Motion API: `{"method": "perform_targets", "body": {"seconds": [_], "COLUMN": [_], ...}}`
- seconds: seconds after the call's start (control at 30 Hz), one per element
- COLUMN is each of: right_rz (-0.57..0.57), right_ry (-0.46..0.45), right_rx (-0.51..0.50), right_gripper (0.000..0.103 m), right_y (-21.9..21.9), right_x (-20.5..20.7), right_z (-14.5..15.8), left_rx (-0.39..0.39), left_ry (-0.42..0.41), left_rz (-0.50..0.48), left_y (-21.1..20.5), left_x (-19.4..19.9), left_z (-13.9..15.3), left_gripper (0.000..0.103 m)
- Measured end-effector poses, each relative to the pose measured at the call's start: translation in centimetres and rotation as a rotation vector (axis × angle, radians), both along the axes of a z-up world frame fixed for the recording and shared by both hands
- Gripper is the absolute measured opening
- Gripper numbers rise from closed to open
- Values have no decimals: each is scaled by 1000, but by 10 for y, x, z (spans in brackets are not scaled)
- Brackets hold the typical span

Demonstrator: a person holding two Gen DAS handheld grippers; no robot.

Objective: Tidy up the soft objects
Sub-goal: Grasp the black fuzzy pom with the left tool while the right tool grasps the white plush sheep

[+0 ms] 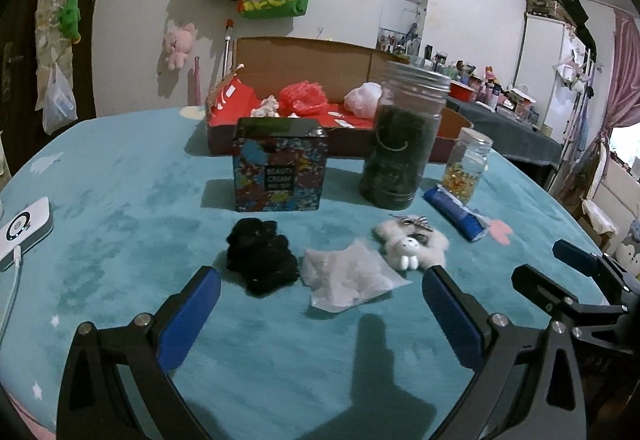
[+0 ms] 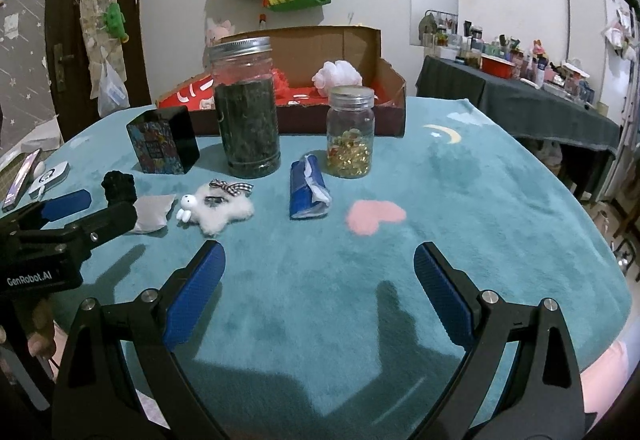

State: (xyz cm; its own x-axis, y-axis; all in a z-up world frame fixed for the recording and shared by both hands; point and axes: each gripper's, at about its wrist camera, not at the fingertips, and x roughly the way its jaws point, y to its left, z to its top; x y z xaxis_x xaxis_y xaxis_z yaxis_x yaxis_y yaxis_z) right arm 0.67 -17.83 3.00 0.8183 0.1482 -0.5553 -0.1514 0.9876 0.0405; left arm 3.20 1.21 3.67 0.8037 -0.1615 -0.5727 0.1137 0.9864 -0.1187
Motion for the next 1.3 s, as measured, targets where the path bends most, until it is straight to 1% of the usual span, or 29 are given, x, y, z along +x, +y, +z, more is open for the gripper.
{"method": "perform_targets", "body": {"seconds": [0.13, 0.33, 0.43, 0.5, 0.57, 0.67, 0.77, 0.83, 0.9, 0.97, 1.0, 1.07, 1.1, 1.13, 1.17, 1.2, 1.23, 1.3], "right_rz": [11, 51, 79, 108, 136, 199, 243, 262, 281, 297, 307, 341, 356, 365, 377, 380, 390, 388], "right_ry": [21, 77, 96, 111, 132, 178, 206, 225, 239, 250, 254, 273, 287, 301, 321, 306, 302, 301], "right_rx": [14, 55, 66, 74, 71, 71, 38, 8, -12, -49, -59, -74, -79, -82, -93, -96, -89, -53], "right_gripper": [97, 97, 97, 97, 97, 97, 97, 97, 96, 96, 96, 96, 92, 74, 68, 63, 53, 49], "right_y": [1, 7, 13, 18, 24, 33, 43, 49, 54, 61, 63, 70, 73, 76, 78, 78, 78, 72], "right_x": [8, 27, 35, 42, 50, 61, 70, 75, 81, 86, 87, 91, 93, 95, 96, 95, 94, 94], "right_z": [0, -1, 2, 4, 5, 5, 4, 3, 1, 0, 0, -2, -4, -6, -9, -8, -7, -6], "left_rx": [15, 38, 54, 73, 91, 122, 140, 143, 139, 127, 111, 98, 95, 86, 77, 76, 76, 72], "left_ry": [14, 54, 69, 89, 115, 146, 164, 175, 187, 201, 214, 215, 210, 210, 212, 210, 205, 189], "left_rz": [5, -11, -27, -46, -72, -106, -128, -141, -152, -168, -187, -205, -218, -231, -240, -246, -253, -267], "left_y": [7, 22, 30, 34, 35, 36, 38, 39, 41, 42, 42, 41, 40, 39, 38, 36, 34, 30], "left_x": [6, 17, 23, 29, 34, 40, 47, 51, 55, 58, 60, 60, 60, 60, 60, 59, 58, 57], "left_z": [0, 7, 10, 10, 9, 5, 3, 1, -1, -3, -5, -6, -5, -5, -4, -2, -1, 4], "left_gripper": [103, 103, 101, 98, 95, 93, 88, 87, 82, 70, 67, 52, 47, 35, 35, 35, 34, 33]}}
